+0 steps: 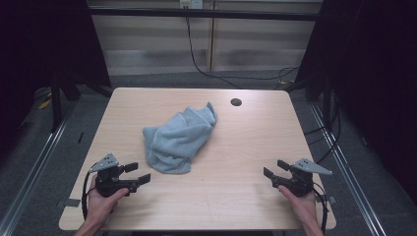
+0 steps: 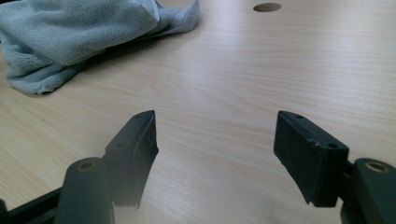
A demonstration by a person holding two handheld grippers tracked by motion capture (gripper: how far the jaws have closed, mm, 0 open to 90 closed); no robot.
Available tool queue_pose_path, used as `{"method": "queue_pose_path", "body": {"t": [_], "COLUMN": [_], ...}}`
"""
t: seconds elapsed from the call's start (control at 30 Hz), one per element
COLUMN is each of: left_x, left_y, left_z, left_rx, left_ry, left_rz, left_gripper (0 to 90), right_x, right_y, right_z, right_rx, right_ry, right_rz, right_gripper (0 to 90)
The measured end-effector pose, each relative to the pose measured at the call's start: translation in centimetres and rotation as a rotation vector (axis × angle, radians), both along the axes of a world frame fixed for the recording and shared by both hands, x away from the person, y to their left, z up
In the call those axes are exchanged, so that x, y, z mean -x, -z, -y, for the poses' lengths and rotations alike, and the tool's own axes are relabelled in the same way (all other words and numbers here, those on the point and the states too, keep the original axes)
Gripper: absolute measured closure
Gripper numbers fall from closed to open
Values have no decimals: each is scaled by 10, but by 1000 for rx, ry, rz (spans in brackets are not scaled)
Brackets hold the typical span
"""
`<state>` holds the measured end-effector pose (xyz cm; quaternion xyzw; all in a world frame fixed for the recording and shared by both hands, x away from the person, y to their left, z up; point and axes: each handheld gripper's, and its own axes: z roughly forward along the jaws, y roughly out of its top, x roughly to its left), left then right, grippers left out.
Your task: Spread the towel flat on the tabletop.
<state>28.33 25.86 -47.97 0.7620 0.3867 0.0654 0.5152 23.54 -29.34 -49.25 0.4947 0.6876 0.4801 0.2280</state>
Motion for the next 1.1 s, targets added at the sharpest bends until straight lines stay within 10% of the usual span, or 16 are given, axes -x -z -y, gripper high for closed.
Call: {"method": "queue_pose_path", "body": {"t": [0.67, 1.1], "left_x": [-4, -79], "left_y": [-14, -40], "left_z": [9, 30], "left_rx": [-5, -6], "left_ry": [40, -48], "left_rz": [14, 42], "left_gripper": [386, 322], "right_x": [3, -2], "right_y": [-13, -13], "right_z": [-16, -21], "right_rx": [-52, -46], "right_ry": [-78, -110], "right_rz": [-27, -54], "right_gripper": [256, 253]}}
